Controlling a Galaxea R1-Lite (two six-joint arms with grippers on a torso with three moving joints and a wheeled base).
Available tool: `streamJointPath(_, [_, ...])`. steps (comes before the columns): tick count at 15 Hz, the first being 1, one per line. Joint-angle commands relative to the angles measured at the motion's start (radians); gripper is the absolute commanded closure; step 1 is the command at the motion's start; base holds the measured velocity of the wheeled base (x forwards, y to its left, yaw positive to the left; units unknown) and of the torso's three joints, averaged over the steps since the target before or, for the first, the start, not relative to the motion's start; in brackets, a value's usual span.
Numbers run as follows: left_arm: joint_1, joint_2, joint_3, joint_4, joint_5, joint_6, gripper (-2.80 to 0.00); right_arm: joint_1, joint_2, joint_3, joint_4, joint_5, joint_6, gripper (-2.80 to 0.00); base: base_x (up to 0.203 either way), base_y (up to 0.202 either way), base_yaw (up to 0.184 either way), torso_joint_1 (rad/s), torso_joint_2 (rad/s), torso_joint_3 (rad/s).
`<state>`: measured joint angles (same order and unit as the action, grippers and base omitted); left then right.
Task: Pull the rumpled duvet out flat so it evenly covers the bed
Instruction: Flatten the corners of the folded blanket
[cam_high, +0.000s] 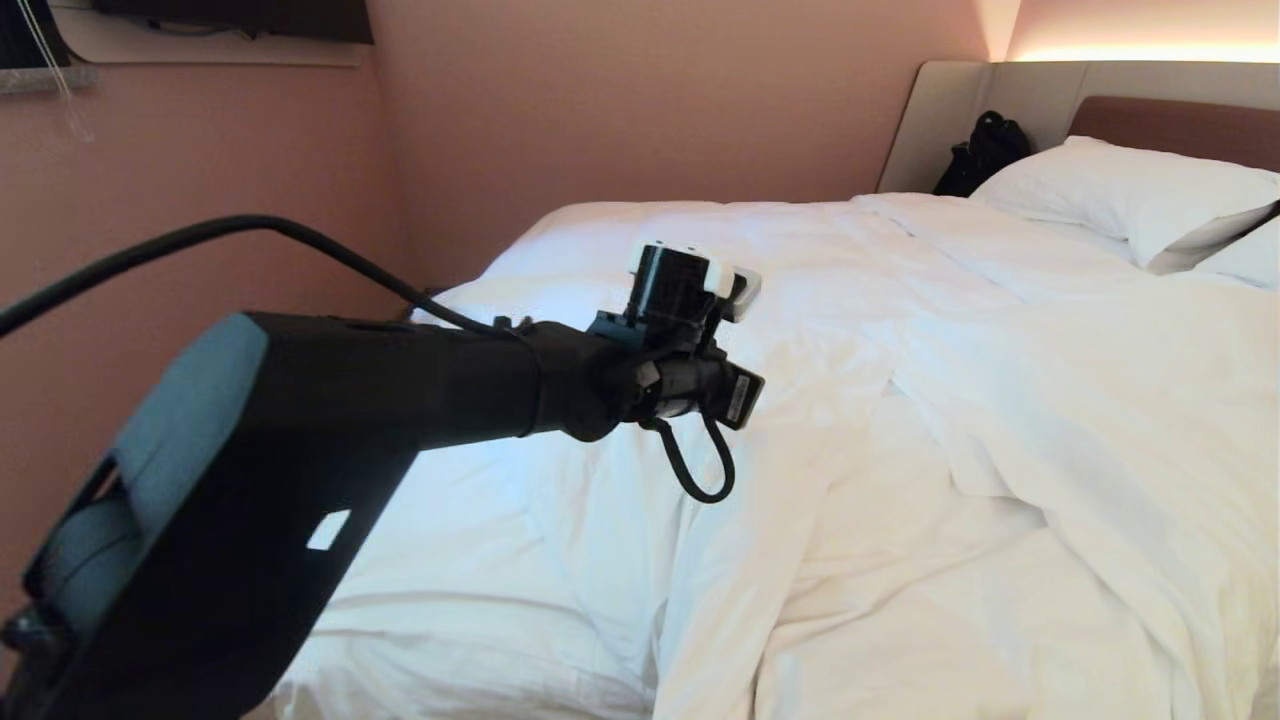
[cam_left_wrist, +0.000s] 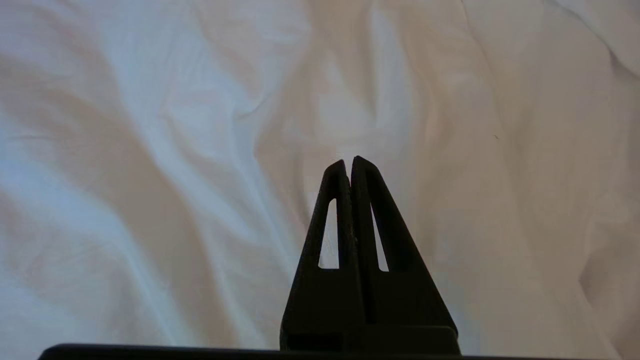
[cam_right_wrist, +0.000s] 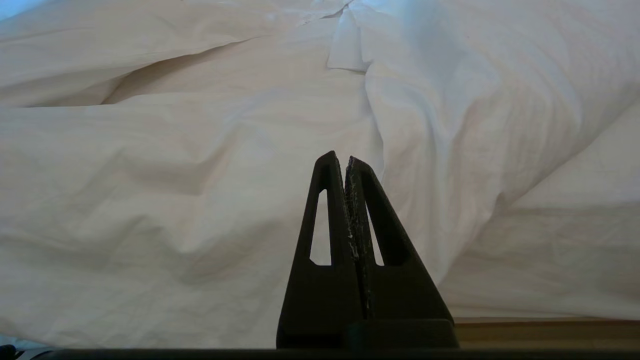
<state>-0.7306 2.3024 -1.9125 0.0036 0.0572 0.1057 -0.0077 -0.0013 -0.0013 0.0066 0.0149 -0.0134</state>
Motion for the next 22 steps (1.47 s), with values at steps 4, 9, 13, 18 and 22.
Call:
streamJointPath(4, [-0.057, 0.127, -0.029, -0.024, 0.012, 0.065, 0.00, 0.000, 0.001, 0.000, 0.001, 0.000, 0.000, 0.00, 0.000, 0.000, 0.000, 0.000, 0.00, 0.000])
streamJointPath(9, [-0.138, 0.136, -0.027, -0.039, 0.094, 0.077, 0.00, 0.000, 0.001, 0.000, 0.001, 0.000, 0.000, 0.00, 0.000, 0.000, 0.000, 0.000, 0.00, 0.000])
streamJointPath(13, [-0.181, 0.130, -0.030, -0.062, 0.117, 0.166, 0.00, 0.000, 0.001, 0.000, 0.001, 0.000, 0.000, 0.00, 0.000, 0.000, 0.000, 0.000, 0.00, 0.000])
streamJointPath(18, [-0.192, 0.153, -0.030, -0.126, 0.142, 0.195, -2.80, 0.000, 0.001, 0.000, 0.001, 0.000, 0.000, 0.00, 0.000, 0.000, 0.000, 0.000, 0.00, 0.000])
streamJointPath(22, [-0.193, 0.191, -0.031, -0.133, 0.141, 0.211, -2.80, 0.000, 0.001, 0.000, 0.001, 0.000, 0.000, 0.00, 0.000, 0.000, 0.000, 0.000, 0.00, 0.000])
